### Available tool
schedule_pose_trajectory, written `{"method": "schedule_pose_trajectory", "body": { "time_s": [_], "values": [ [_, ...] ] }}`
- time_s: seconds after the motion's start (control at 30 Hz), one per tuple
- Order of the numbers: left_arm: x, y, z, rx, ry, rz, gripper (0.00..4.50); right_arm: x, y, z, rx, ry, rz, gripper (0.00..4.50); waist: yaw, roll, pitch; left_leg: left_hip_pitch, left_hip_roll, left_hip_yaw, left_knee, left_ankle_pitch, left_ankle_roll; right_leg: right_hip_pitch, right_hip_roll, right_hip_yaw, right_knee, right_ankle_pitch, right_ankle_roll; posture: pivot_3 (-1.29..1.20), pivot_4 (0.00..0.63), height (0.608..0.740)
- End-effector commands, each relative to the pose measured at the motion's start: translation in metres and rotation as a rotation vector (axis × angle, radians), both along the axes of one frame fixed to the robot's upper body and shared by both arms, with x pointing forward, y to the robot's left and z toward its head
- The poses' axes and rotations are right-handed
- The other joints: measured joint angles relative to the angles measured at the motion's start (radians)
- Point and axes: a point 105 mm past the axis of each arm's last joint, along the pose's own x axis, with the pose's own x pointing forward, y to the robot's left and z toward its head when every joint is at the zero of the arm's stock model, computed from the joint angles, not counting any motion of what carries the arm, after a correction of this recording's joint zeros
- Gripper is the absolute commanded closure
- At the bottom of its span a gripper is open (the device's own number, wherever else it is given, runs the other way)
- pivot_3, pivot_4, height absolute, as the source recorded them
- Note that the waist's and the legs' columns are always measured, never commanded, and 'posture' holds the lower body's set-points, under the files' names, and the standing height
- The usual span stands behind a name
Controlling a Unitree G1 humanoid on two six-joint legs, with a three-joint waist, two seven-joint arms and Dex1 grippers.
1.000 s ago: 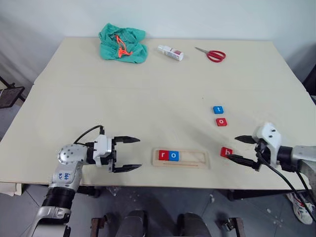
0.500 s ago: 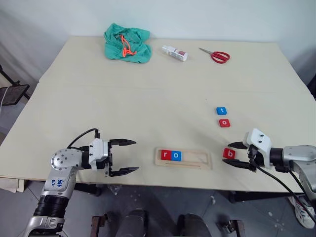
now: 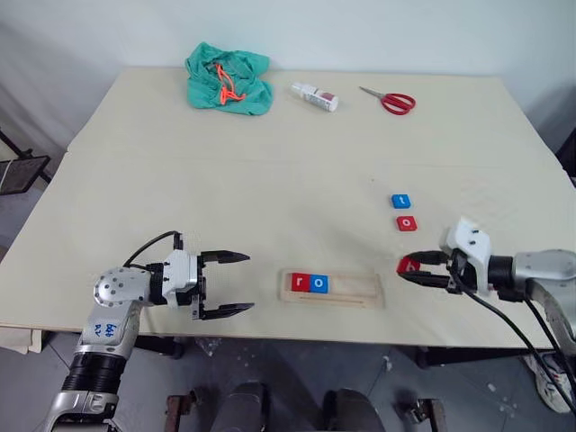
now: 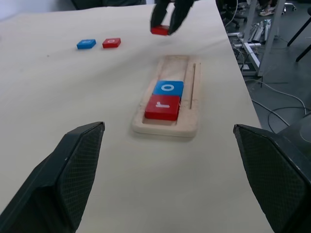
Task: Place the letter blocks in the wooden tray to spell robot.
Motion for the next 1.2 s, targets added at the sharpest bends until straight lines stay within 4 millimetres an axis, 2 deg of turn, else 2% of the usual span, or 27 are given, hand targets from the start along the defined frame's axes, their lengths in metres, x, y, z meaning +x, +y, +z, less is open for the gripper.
{"method": "schedule_pose_trajectory", "body": {
  "time_s": [0.03, 0.13, 0.2, 0.47, 0.67, 1.03, 1.2],
  "values": [
    [0.002, 0.0, 0.004, -0.015, -0.024, -0.005, 0.0, -0.009, 0.023, 0.011, -0.038, 0.015, 0.101, 3.03, 0.001, 0.0, 0.0, 0.0, 0.0, 0.0, 0.0, 0.0, 0.0, 0.0, 0.0, 0.0, 0.0, 0.0, 0.0, 0.0, 0.15, 0.74],
    [0.004, -0.002, 0.005, -0.021, -0.028, -0.007, 0.0, -0.012, 0.043, 0.009, -0.033, 0.034, 0.163, 3.03, 0.002, 0.0, 0.0, 0.0, 0.0, -0.001, 0.0, 0.0, 0.0, 0.0, 0.0, 0.0, 0.0, 0.0, 0.0, 0.0, 0.15, 0.74],
    [0.003, -0.004, 0.005, -0.026, -0.03, -0.01, 0.0, -0.011, 0.052, 0.001, -0.047, 0.051, 0.188, 3.03, 0.002, 0.0, 0.0, -0.001, -0.001, -0.001, 0.0, 0.0, 0.0, 0.0, 0.0, 0.0, 0.0, 0.0, 0.0, 0.0, 0.15, 0.74],
    [-0.001, -0.006, 0.005, -0.032, -0.035, -0.01, 0.0, -0.005, 0.074, -0.016, -0.066, 0.071, 0.276, 3.03, -0.005, 0.0, 0.0, -0.001, 0.0, -0.001, 0.0, 0.0, 0.0, -0.001, 0.0, 0.0, 0.0, 0.0, 0.0, 0.0, 0.15, 0.74],
    [-0.005, -0.001, 0.004, -0.032, -0.033, 0.004, 0.0, -0.002, 0.089, -0.019, -0.059, 0.067, 0.319, 3.03, -0.005, 0.0, 0.0, -0.001, -0.001, -0.001, 0.0, 0.0, 0.0, -0.001, 0.0, 0.0, 0.0, 0.0, 0.0, 0.0, 0.15, 0.74],
    [-0.005, 0.004, 0.004, -0.022, -0.039, 0.032, 0.0, -0.001, 0.095, -0.027, -0.071, 0.075, 0.338, 3.03, -0.002, 0.0, 0.0, -0.001, -0.001, -0.001, 0.0, 0.0, 0.0, -0.001, 0.0, 0.0, 0.0, 0.0, 0.0, 0.0, 0.15, 0.74],
    [-0.003, 0.003, 0.005, -0.024, -0.042, 0.036, 0.0, 0.002, 0.094, -0.026, -0.078, 0.064, 0.322, 1.34, -0.002, 0.0, 0.0, -0.001, -0.001, -0.001, 0.0, 0.0, 0.0, -0.001, 0.0, 0.0, 0.0, 0.0, 0.0, 0.0, 0.15, 0.74]
  ]
}}
